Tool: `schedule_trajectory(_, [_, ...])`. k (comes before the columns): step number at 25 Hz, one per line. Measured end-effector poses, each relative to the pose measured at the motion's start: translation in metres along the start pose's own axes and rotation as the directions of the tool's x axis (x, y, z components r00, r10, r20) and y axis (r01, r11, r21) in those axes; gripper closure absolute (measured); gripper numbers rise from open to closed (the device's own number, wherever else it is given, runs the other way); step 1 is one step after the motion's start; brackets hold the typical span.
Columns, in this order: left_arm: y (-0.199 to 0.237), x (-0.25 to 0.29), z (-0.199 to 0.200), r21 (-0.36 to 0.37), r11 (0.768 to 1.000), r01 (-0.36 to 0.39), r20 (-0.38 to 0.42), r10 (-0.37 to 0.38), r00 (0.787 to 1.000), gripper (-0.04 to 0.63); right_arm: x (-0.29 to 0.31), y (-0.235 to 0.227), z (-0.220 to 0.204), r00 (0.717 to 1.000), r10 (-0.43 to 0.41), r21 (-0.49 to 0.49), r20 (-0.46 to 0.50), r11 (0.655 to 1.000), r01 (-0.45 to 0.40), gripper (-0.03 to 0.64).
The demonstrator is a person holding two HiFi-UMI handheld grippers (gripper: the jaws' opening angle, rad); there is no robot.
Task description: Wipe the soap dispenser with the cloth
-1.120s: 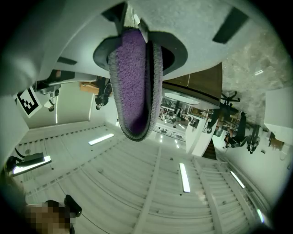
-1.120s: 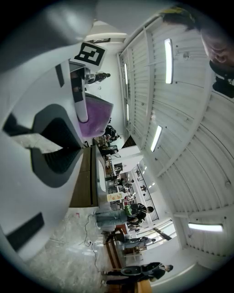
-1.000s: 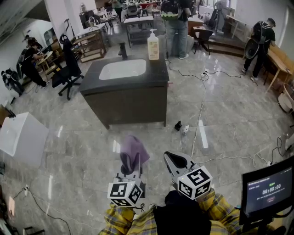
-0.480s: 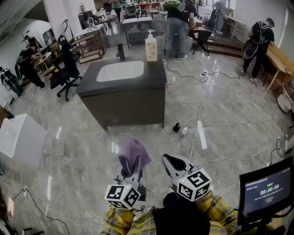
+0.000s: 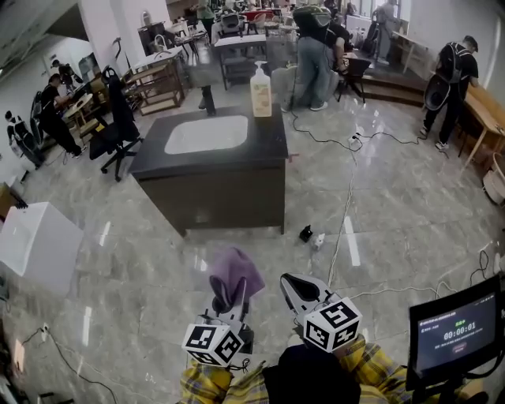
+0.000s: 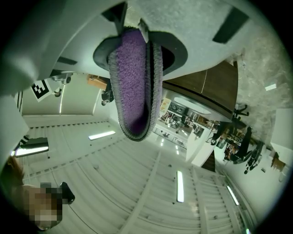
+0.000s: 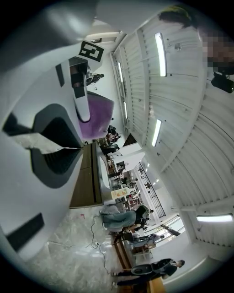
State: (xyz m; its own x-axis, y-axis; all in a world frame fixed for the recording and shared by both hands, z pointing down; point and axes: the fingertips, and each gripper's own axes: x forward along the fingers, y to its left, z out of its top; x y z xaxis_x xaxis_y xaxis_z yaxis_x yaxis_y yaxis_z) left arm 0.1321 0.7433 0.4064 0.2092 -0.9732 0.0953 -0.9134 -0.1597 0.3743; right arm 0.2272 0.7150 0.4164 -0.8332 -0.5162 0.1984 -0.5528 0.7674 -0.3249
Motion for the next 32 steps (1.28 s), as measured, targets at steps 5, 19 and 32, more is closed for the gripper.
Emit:
schedule_trajectory(5, [-0.010, 0.037, -0.002, -0.009, 1.000, 0.011, -0.012, -0.011, 1.000, 0.523, 0.008, -0.035, 0.011, 1.000, 0.006, 0.000, -0.009, 1.000, -0.006, 0.611])
schedule_trajectory(19, [-0.027, 0.109, -0.005, 0.035, 0.999, -0.004, -0.040, 0.006, 0.999, 0.523, 0.012, -0.104, 0.033, 1.000, 0.004, -0.030, -0.027, 1.000, -0.005, 0.612])
schedule_trajectory(32, [-0.012, 0.158, -0.003, 0.041, 0.999, 0.036, -0.066, -0.033, 0.997, 0.523, 0.036, -0.138, 0.037, 0.998, -0.050, 0.003, -0.026, 0.999, 0.050, 0.611])
